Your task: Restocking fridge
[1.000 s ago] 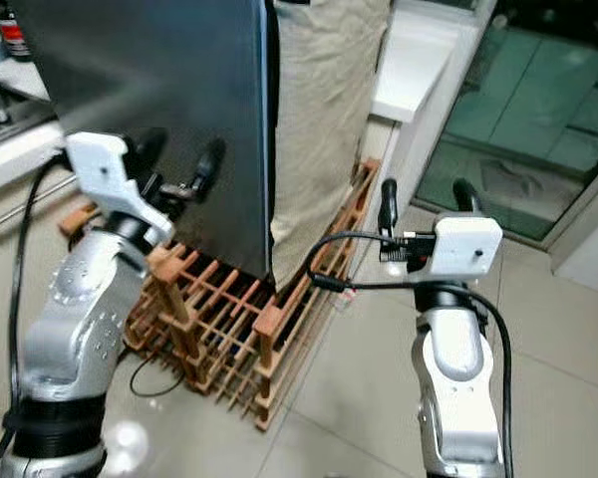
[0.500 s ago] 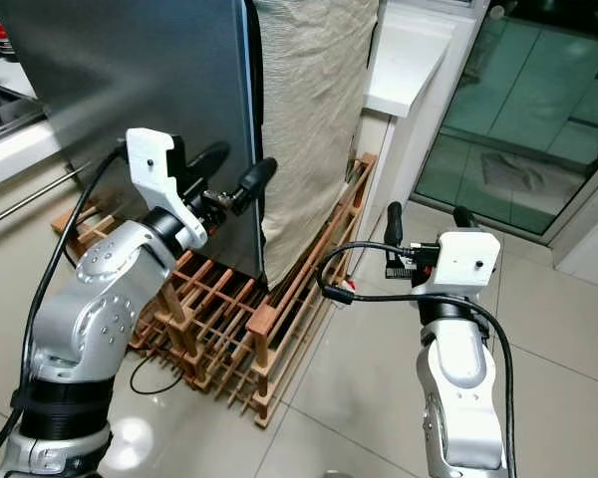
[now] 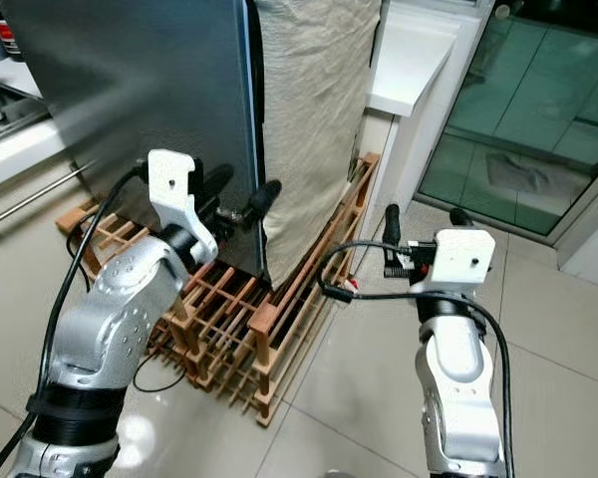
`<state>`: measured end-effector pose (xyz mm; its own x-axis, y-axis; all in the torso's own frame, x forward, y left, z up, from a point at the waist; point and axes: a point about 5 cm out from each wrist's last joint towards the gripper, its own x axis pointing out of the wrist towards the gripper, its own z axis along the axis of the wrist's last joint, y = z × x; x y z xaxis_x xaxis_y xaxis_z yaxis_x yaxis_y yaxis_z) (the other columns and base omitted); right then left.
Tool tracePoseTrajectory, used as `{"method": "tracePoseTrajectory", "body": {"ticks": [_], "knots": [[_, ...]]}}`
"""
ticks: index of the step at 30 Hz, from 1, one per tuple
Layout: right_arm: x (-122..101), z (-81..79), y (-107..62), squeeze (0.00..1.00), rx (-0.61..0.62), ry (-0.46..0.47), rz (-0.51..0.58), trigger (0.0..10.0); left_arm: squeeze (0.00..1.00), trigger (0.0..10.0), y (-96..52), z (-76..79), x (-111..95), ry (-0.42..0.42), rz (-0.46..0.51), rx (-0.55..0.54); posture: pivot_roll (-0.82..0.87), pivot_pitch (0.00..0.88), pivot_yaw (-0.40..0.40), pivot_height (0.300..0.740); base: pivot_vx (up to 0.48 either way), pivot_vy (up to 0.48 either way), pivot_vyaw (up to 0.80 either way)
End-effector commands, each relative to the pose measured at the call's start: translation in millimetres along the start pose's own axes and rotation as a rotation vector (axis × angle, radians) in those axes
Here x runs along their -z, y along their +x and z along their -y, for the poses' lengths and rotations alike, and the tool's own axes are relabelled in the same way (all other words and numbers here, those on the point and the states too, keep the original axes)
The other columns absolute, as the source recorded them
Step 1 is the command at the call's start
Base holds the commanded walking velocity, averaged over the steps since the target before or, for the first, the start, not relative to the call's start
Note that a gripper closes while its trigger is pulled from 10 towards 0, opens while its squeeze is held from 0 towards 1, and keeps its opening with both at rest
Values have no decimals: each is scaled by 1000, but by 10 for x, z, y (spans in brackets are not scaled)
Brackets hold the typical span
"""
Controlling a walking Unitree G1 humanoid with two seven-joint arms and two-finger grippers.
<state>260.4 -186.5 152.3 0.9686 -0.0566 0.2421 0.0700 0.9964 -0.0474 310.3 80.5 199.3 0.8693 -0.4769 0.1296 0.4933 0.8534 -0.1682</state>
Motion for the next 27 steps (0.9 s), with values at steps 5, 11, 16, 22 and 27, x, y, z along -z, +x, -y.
{"method": "tracePoseTrajectory", "body": {"ticks": [5, 11, 16, 22, 27], "knots": [[9, 47, 17, 0, 19, -4, -3, 10000, 0, 10000, 101, 77, 2, -1, 25, 23, -141, 0, 13, 740, 0, 0, 0], [8, 30, 22, 0, 7, -4, 0, 10000, 0, 10000, 260, 118, 28, 11, 40, 26, -141, 0, 13, 740, 0, 0, 0], [39, 14, 6, 0, -2, -1, -15, 10000, 0, 10000, 384, 90, 16, 16, 56, -13, -152, 0, 19, 740, 0, 0, 0], [71, 17, -44, 0, 7, -2, -32, 10000, 0, 10000, 496, 129, 1, 21, 71, -28, -170, 0, 33, 740, 0, 0, 0], [69, 14, -41, 0, 10, -5, -32, 10000, 0, 10000, 549, 218, -42, -1, 99, 9, -174, 0, 38, 740, 0, 0, 0]]}}
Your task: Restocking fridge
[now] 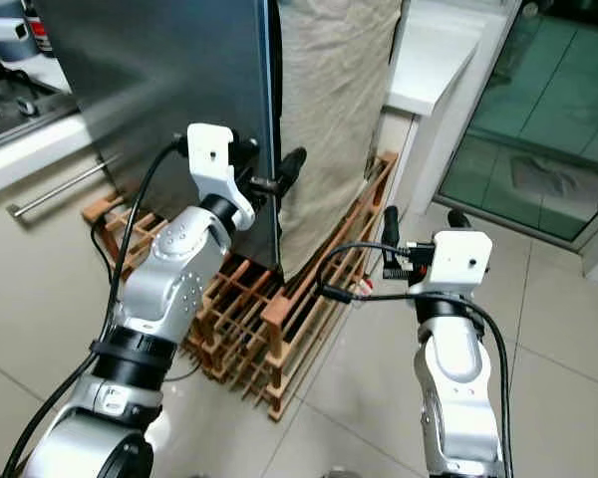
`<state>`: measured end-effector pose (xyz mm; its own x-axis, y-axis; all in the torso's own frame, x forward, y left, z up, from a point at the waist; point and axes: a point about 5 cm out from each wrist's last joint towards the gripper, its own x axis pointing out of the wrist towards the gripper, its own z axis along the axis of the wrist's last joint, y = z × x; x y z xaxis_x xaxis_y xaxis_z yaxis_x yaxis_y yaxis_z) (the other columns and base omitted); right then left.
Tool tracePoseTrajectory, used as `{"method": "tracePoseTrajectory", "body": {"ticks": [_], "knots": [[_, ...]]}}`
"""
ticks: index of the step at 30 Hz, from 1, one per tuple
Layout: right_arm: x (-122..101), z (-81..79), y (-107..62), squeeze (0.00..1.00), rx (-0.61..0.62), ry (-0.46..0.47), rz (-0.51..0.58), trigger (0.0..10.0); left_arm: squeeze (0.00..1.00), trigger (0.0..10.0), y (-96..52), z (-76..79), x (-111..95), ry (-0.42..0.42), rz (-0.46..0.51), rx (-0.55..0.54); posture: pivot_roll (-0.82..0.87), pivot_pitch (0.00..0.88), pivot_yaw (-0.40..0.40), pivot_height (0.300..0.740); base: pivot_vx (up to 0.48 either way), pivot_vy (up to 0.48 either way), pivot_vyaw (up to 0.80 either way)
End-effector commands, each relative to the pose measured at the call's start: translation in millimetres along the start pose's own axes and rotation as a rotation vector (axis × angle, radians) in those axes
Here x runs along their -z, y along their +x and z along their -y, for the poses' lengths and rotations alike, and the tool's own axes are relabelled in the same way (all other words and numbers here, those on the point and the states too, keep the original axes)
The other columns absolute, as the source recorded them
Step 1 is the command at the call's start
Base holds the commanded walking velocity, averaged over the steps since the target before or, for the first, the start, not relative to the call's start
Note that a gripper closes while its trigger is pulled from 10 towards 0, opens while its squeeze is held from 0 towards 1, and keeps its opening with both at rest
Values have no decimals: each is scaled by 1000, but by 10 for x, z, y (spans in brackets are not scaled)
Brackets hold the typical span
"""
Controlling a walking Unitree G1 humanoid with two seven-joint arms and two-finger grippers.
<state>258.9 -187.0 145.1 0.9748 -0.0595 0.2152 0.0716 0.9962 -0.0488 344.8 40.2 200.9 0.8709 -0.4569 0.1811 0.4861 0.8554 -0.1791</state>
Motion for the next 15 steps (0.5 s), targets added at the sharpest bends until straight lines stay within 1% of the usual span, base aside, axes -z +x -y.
{"method": "tracePoseTrajectory", "body": {"ticks": [1, 3, 5, 6, 7, 9, 13, 15], "knots": [[1, 15, -8, 0, 9, -4, -4, 10000, 0, 10000, 69, 80, -144, -1, 55, 41, -174, 0, 38, 740, 0, 0, 0], [8, 25, -18, 0, 13, -7, -6, 10000, 0, 10000, 55, 135, -188, -17, 69, 90, -175, 0, 40, 740, 0, 0, 0], [15, 27, -26, 0, 14, -8, -8, 10000, 0, 10000, 29, 143, -201, -18, 69, 108, -175, 0, 42, 740, 0, 0, 0], [22, 34, -44, 0, 17, -13, -10, 10000, 0, 10000, -67, 129, -188, 3, 47, 142, -176, 0, 43, 740, 0, 0, 0], [22, 34, -44, 0, 17, -13, -10, 10000, 0, 10000, -67, 129, -188, 3, 47, 142, -176, 0, 43, 740, 0, 0, 0], [29, 58, -61, 0, 22, -20, -12, 10000, 0, 10000, -186, 87, -135, 17, 16, 157, -171, 0, 42, 740, 0, 0, 0], [43, 81, -80, 0, 29, -27, -17, 10000, 0, 10000, -318, 45, -64, 18, -19, 164, -164, 0, 37, 740, 0, 0, 0], [49, 85, -82, 0, 30, -28, -19, 10000, 0, 10000, -344, 39, -57, 15, -20, 160, -157, 0, 32, 740, 0, 0, 0]]}}
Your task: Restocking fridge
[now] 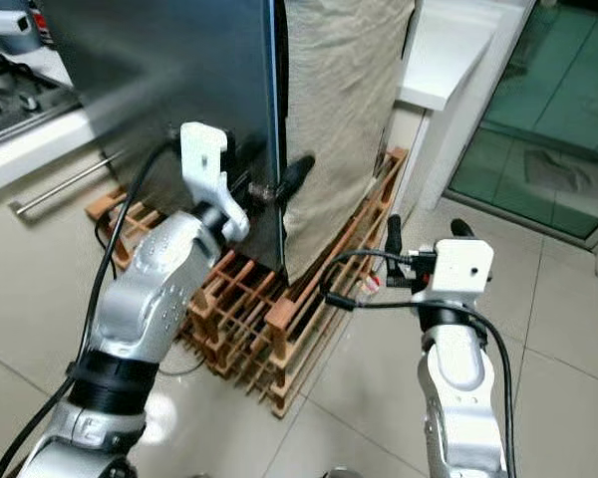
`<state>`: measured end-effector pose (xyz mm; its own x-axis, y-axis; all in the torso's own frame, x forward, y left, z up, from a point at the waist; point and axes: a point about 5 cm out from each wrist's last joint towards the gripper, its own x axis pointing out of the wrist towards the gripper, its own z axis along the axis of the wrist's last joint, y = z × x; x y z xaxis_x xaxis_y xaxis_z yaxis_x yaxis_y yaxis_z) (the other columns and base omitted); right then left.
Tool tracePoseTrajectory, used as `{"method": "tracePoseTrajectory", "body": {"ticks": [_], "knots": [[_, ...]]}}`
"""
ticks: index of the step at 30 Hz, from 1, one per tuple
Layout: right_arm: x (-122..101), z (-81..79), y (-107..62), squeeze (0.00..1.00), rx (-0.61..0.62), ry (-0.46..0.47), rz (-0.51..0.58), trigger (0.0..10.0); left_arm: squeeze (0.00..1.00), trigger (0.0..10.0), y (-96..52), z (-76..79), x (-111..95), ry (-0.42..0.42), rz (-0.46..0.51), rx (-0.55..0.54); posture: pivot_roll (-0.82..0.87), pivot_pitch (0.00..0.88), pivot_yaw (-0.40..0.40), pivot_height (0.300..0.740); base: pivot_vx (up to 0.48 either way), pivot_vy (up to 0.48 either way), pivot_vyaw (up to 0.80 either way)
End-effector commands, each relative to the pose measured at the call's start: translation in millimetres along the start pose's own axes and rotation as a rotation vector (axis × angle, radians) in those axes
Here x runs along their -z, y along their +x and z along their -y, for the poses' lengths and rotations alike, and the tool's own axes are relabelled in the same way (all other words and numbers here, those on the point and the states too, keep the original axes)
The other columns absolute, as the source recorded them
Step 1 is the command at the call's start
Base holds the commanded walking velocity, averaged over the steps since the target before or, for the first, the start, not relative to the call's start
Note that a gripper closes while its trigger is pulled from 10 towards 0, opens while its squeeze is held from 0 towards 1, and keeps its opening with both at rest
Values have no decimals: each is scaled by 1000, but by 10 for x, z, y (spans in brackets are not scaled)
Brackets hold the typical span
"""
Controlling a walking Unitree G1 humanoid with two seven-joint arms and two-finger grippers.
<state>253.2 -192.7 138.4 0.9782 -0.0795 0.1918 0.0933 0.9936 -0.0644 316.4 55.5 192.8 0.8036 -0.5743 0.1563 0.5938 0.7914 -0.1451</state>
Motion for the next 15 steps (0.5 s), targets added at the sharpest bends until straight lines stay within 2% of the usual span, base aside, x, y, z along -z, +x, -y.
{"method": "tracePoseTrajectory", "body": {"ticks": [1, 5, 9, 15], "knots": [[-7, 27, -15, 0, 12, -8, 6, 10000, 0, 10000, -10, 48, -77, 5, 27, 30, -157, 0, 32, 740, 0, 0, 0], [9, -2, 20, 0, -1, -7, 3, 10000, 0, 10000, 32, 67, -87, -16, 51, 5, -148, 0, 19, 740, 0, 0, 0], [-7, -36, 68, 0, -15, -6, 12, 10000, 0, 10000, 172, 91, -125, -27, 67, -14, -147, 0, 15, 740, 0, 0, 0], [-22, -54, 79, 0, -23, -11, 21, 10000, 0, 10000, 225, 159, -144, -46, 63, 24, -147, 0, 15, 740, 0, 0, 0]]}}
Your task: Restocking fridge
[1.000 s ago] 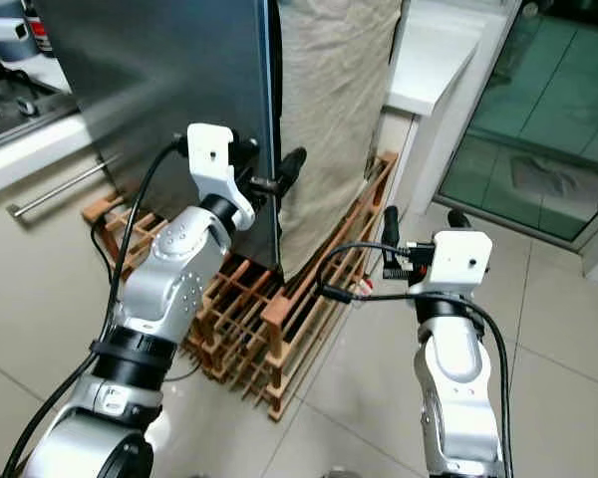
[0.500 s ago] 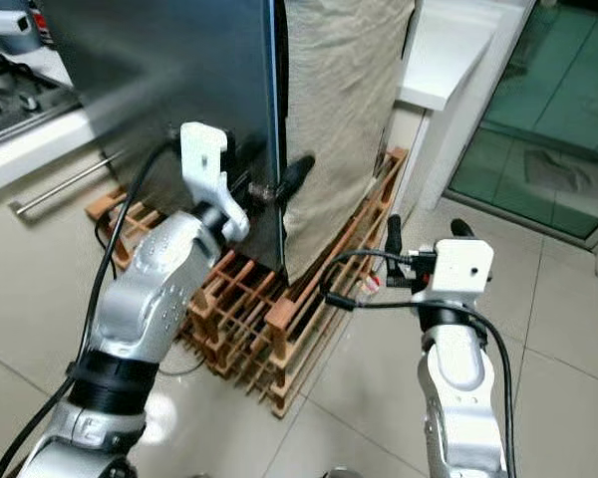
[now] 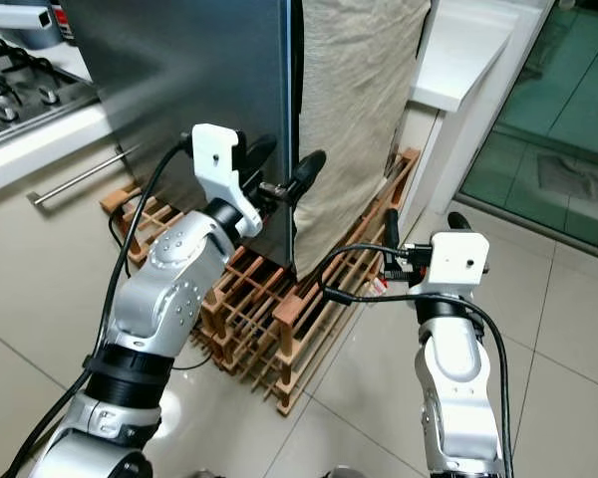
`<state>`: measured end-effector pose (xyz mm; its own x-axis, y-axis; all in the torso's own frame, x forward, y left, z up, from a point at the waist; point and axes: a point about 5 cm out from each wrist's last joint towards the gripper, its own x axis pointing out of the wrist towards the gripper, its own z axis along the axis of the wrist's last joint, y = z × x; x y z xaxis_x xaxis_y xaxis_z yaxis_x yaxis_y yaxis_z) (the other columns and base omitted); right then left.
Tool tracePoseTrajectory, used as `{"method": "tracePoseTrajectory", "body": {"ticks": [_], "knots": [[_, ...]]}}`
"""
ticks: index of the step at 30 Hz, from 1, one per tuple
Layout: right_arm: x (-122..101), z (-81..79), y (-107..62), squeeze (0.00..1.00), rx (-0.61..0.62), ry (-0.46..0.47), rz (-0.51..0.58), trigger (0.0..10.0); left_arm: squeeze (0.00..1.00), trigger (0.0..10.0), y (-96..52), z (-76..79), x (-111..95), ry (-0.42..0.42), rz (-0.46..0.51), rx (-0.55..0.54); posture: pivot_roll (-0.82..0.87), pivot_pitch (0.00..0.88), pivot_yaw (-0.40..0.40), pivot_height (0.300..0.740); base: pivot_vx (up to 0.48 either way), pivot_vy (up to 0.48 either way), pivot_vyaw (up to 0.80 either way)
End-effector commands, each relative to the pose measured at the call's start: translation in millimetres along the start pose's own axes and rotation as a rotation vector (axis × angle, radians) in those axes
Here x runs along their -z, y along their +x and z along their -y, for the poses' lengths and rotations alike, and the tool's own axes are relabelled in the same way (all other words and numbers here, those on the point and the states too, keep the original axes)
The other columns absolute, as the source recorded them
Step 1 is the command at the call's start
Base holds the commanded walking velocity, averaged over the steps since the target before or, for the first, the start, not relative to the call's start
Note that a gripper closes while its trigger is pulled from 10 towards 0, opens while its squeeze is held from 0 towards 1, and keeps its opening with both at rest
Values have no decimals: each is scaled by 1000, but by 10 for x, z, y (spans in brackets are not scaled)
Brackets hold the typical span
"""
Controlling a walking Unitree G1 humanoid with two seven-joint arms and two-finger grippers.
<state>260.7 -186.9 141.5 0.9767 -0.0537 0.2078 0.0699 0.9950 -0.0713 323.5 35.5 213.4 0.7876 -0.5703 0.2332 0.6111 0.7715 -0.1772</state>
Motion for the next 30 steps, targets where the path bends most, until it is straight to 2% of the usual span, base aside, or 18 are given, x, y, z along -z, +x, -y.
{"method": "tracePoseTrajectory", "body": {"ticks": [1, 2, 4, 5, 6, 7, 11, 13, 14, 17, 20, 22, 27, 30], "knots": [[-27, 53, -9, 0, 22, -3, 14, 10000, 0, 10000, -88, -72, 60, 20, -39, -11, -173, 0, 24, 740, 0, 0, 0], [-27, 53, -9, 0, 22, -3, 14, 10000, 0, 10000, -88, -72, 60, 20, -39, -11, -173, 0, 24, 740, 0, 0, 0], [-47, 91, -37, 0, 40, 2, 21, 10000, 0, 10000, -226, -173, 96, 47, -59, -37, -173, 0, 23, 740, 0, 0, 0], [-47, 91, -37, 0, 40, 2, 21, 10000, 0, 10000, -226, -173, 96, 47, -59, -37, -173, 0, 23, 740, 0, 0, 0], [-42, 112, -74, 0, 51, -13, 11, 10000, 0, 10000, -374, -274, 101, 81, -60, -74, -165, 0, 18, 740, 0, 0, 0], [-41, 118, -83, 0, 53, -17, 10, 10000, 0, 10000, -431, -312, 89, 95, -52, -93, -158, 0, 17, 740, 0, 0, -619], [-32, 117, -85, 0, 51, -19, 7, 10000, 0, 10000, -527, -381, 28, 122, -6, -140, -153, 0, 17, 740, 0, 0, -709], [-17, 98, -65, 0, 36, -17, 3, 10000, 0, 10000, -733, -500, -43, 147, 61, -248, -134, 0, 11, 740, 0, 0, -800], [-17, 98, -65, 0, 36, -17, 3, 10000, 0, 10000, -733, -500, -43, 147, 61, -248, -134, 0, 11, 740, 0, 0, -800], [-15, 81, -40, 0, 16, -12, 7, 10000, 0, 10000, -949, -599, -16, 157, 50, -368, -114, 0, -2, 740, 0, 0, -735], [-6, 67, -28, 0, 9, -13, 3, 10000, 0, 10000, -965, -625, -5, 154, 44, -393, -107, 0, -7, 740, 0, 0, -202], [10, 13, 28, 0, -21, -13, -7, 10000, 0, 10000, -876, -664, 43, 180, 3, -394, -92, 0, -19, 740, 0, 0, -800], [17, 17, 44, 0, -14, -1, -6, 10000, 0, 10000, -865, -776, 158, 173, -65, -419, -92, 0, -19, 740, 0, 0, -800], [34, 32, 44, 0, -7, -4, -7, 10000, 0, 10000, -841, -809, 189, 223, -83, -430, -96, 0, -15, 740, 0, 0, -800]]}}
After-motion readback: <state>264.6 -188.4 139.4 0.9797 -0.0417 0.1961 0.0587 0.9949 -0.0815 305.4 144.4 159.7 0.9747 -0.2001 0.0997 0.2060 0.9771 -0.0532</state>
